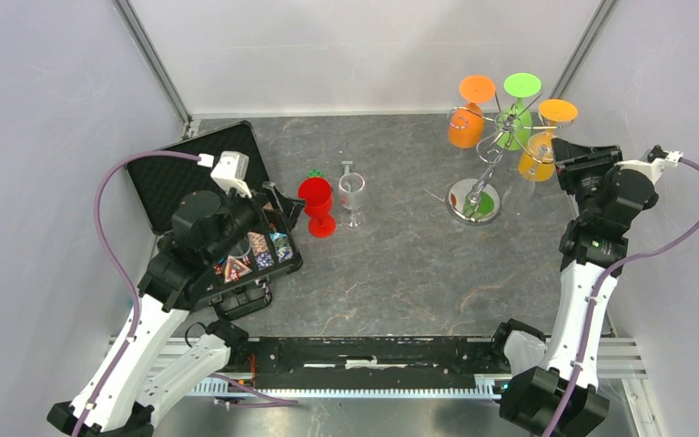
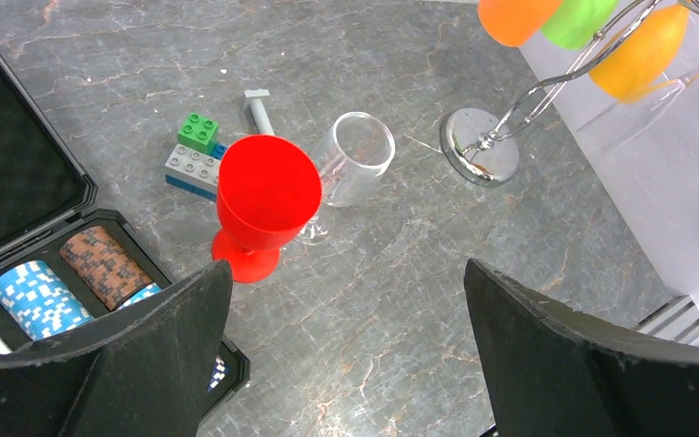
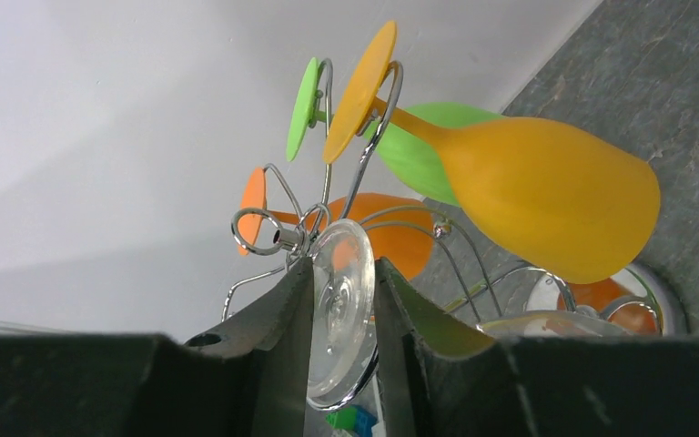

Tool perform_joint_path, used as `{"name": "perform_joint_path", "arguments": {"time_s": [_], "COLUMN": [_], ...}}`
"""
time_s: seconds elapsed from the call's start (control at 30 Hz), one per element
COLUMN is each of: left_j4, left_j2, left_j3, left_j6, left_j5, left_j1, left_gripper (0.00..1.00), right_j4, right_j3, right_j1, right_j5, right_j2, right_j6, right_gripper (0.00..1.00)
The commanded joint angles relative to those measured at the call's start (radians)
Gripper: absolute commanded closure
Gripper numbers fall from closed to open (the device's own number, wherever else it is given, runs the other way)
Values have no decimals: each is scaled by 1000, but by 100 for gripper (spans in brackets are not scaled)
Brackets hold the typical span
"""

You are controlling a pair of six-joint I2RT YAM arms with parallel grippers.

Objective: Take the wine glass off the wine glass rack

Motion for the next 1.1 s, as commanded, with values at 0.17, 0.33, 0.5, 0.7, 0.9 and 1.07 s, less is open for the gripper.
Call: {"name": "perform_joint_path", "arguments": {"time_s": [0.17, 0.33, 0.5, 0.7, 0.9, 1.07], "left_j4": [37, 36, 36, 36, 40, 45], "left_j2": [-7, -15, -18, -16, -14, -7], "left_j3": [1, -2, -2, -2, -3, -5], "left_j6": [-12, -12, -14, -17, -21, -29], "left_j5": [-19, -20, -45, -45, -46, -37], "left_j1": [-1, -1, -1, -1, -2, -1], "left_gripper": [0, 0, 0, 0, 0, 0], "right_j4": [-58, -90, -159, -193, -150, -79], "right_j3": [41, 62, 108, 101, 76, 56], "right_j1": [-2, -3, -2, -2, -2, -2], "right_j5": [-13, 81, 146, 105, 34, 1], "right_j2": [-16, -57, -95, -131, -134, -108], "right_j6": [29, 45, 47, 62, 98, 125], "right_gripper": [89, 100, 100, 100, 100, 100]}}
